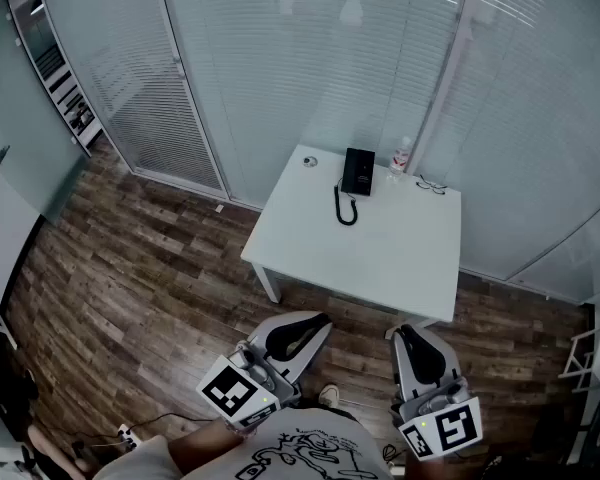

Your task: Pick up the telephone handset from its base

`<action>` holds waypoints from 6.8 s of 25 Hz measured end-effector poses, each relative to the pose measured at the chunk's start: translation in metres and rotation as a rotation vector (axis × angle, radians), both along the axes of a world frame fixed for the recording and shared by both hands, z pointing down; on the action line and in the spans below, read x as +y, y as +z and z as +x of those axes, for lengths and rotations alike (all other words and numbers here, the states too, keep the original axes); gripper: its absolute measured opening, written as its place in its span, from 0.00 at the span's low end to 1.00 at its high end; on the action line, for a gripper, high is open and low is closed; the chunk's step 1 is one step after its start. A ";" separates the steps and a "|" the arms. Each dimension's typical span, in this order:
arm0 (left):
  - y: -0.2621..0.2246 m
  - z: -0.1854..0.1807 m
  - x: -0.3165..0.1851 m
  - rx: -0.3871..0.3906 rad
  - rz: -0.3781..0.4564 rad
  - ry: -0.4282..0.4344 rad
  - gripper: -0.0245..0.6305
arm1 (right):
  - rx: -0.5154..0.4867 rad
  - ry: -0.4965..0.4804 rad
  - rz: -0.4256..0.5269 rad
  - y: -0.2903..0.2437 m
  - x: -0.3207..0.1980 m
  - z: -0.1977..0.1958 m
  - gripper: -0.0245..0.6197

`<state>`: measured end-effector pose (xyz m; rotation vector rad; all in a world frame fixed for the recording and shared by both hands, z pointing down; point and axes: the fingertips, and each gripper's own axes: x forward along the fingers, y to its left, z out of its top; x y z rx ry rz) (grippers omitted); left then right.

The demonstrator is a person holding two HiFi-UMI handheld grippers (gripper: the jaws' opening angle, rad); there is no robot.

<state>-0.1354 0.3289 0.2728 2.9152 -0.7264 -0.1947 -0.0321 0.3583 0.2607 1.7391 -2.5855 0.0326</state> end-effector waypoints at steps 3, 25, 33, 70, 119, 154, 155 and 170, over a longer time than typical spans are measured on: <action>0.000 0.012 0.003 -0.010 0.006 0.011 0.07 | -0.002 0.002 0.001 0.000 0.001 0.009 0.09; 0.008 0.101 0.012 -0.020 -0.027 -0.016 0.07 | -0.044 -0.026 0.033 0.000 0.003 0.100 0.09; 0.012 0.097 -0.018 -0.010 -0.038 -0.030 0.07 | -0.054 -0.035 0.033 0.002 -0.024 0.096 0.09; 0.025 0.005 -0.285 0.014 -0.076 -0.003 0.07 | -0.036 0.021 0.035 0.003 -0.280 0.006 0.06; 0.024 0.176 -0.440 -0.011 -0.083 -0.003 0.07 | -0.056 -0.021 0.010 0.015 -0.434 0.167 0.05; 0.106 0.139 -0.438 -0.083 -0.241 0.006 0.07 | -0.048 0.013 -0.210 0.108 -0.432 0.132 0.05; 0.108 0.139 -0.441 -0.083 -0.243 0.004 0.07 | -0.041 0.011 -0.210 0.110 -0.434 0.133 0.05; 0.169 0.160 -0.492 -0.164 -0.270 0.001 0.07 | -0.005 0.013 -0.265 0.165 -0.482 0.146 0.05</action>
